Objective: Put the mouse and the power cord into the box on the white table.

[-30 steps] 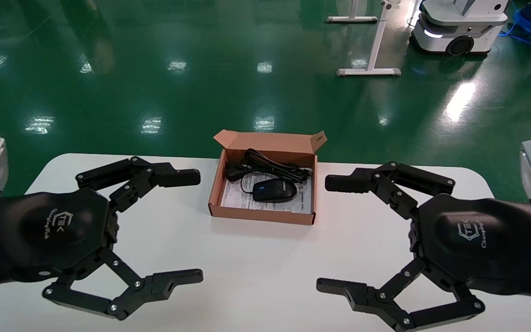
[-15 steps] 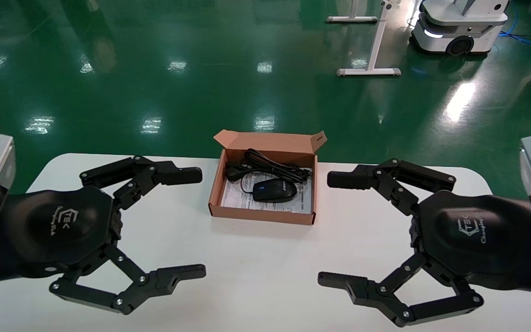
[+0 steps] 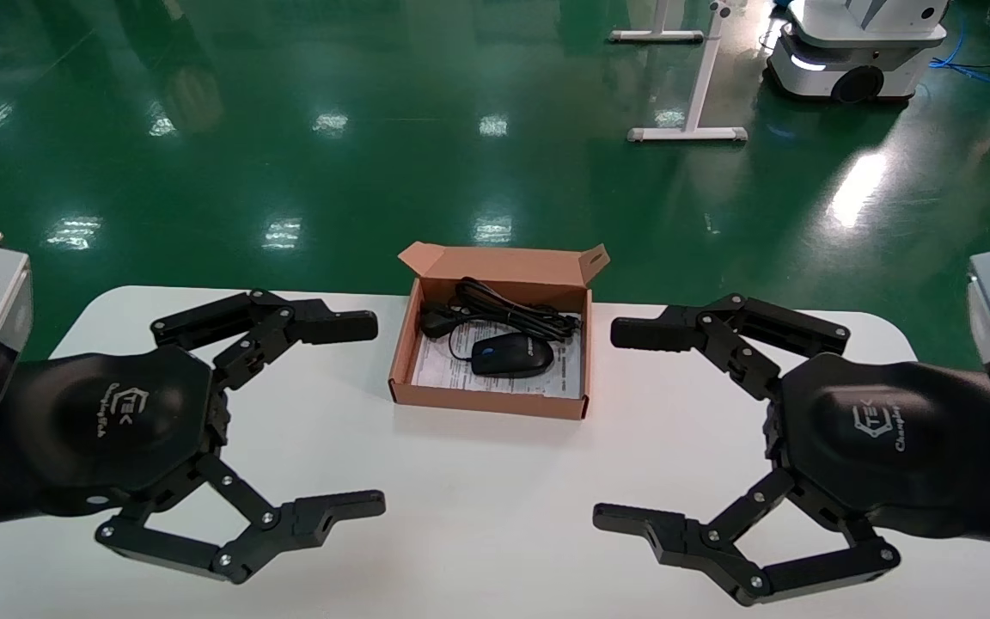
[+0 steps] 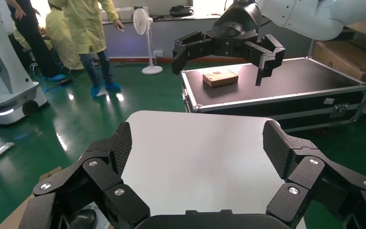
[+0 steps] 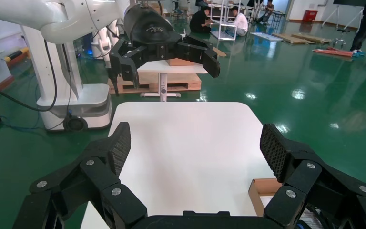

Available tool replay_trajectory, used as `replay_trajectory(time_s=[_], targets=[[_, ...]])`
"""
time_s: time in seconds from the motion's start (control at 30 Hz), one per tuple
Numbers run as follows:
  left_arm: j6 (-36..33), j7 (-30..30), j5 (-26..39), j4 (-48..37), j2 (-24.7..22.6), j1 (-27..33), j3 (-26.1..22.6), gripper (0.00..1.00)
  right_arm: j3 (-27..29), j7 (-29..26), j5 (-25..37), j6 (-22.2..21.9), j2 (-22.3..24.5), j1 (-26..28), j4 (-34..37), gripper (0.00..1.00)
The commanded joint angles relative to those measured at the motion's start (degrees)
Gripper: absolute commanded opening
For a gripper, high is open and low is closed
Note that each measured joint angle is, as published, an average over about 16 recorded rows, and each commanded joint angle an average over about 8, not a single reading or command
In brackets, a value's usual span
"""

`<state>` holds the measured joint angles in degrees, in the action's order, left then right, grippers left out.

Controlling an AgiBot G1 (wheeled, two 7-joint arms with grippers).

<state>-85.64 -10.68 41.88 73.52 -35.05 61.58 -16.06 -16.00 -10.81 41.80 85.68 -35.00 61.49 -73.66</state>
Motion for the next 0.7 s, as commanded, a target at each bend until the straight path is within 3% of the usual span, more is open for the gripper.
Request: replay_trajectory(time_s=[0.03,0.7], targets=[[0.01,0.01,0.01,-0.01,-0.01,0.01,-0.01,1.0,-0.01,0.01,0.01,-0.01,-0.01,0.01,0.02,1.0],[0.07,0.05,0.07,-0.08,-0.07,0.07,-0.09,1.0,-0.02,0.06,0.06,0.0,-0.01,0.07,0.1,1.0]])
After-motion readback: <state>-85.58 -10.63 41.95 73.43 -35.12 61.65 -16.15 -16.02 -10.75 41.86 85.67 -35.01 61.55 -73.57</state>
